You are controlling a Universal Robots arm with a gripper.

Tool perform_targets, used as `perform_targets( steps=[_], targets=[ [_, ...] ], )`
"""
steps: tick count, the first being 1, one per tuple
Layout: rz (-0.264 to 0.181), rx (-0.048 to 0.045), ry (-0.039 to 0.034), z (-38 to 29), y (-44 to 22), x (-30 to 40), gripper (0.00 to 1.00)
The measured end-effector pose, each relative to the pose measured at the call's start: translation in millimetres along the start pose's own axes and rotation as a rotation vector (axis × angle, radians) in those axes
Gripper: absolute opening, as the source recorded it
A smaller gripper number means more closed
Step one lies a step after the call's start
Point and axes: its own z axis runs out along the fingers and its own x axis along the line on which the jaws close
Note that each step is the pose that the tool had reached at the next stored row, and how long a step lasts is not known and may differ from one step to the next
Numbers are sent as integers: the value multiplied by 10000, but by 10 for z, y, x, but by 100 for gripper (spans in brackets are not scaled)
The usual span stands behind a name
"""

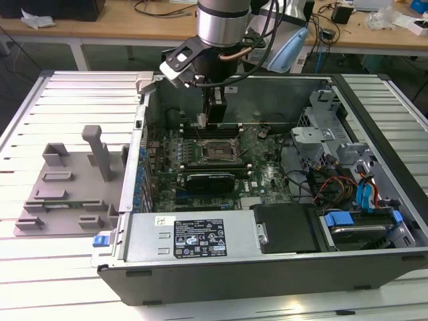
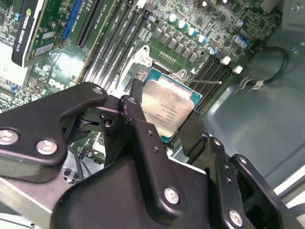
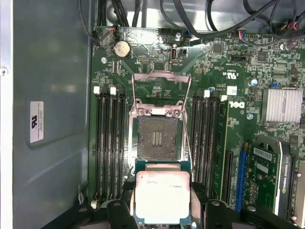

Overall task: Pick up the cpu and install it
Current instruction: 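Place the cpu into insertion slot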

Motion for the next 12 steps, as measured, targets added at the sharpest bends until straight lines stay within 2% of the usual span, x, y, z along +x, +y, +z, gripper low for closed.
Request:
perform_targets(
  steps=[7, 12],
  targets=[
    [2, 0, -8, 20, -63, 3, 55],
    [2, 0, -9, 36, -64, 2, 55]
  ],
)
